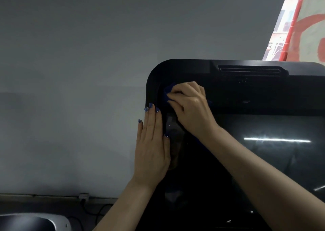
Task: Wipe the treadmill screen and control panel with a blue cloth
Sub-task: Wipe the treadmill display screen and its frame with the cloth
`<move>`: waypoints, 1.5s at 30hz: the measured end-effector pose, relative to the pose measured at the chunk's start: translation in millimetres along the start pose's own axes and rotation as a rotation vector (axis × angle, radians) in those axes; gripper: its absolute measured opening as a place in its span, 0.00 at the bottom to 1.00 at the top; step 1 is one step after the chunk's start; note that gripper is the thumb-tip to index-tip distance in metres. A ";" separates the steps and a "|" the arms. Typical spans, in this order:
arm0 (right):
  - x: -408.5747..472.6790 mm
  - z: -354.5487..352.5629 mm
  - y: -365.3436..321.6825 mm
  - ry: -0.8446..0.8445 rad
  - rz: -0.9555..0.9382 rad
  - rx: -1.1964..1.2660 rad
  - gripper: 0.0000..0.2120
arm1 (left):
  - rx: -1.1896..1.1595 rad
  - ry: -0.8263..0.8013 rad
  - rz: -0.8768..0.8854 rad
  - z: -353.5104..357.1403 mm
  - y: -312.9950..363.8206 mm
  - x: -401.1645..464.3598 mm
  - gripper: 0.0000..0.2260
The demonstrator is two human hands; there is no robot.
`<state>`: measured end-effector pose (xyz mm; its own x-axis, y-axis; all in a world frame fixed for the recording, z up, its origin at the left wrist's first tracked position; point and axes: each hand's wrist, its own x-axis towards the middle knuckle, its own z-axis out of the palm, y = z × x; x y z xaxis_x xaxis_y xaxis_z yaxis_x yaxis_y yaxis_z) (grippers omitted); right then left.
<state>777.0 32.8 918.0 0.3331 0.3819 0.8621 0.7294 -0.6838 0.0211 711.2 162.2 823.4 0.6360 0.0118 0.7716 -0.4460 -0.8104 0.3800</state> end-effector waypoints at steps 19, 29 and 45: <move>-5.3 3.6 -1.2 0.016 -0.067 -0.051 0.11 | -0.014 0.002 0.001 -1.1 0.6 -1.0 0.26; -13.6 -10.9 12.1 0.009 -0.009 -0.048 0.11 | 0.000 0.009 0.008 -0.1 -0.8 -0.5 0.28; -25.7 -16.5 16.9 -0.017 -0.091 -0.066 0.10 | 0.045 -0.001 0.059 -0.8 1.2 -0.4 0.27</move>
<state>770.9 1.2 904.6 0.2783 0.4543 0.8463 0.7159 -0.6855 0.1326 709.8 161.6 824.0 0.6103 -0.0377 0.7913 -0.4538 -0.8354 0.3101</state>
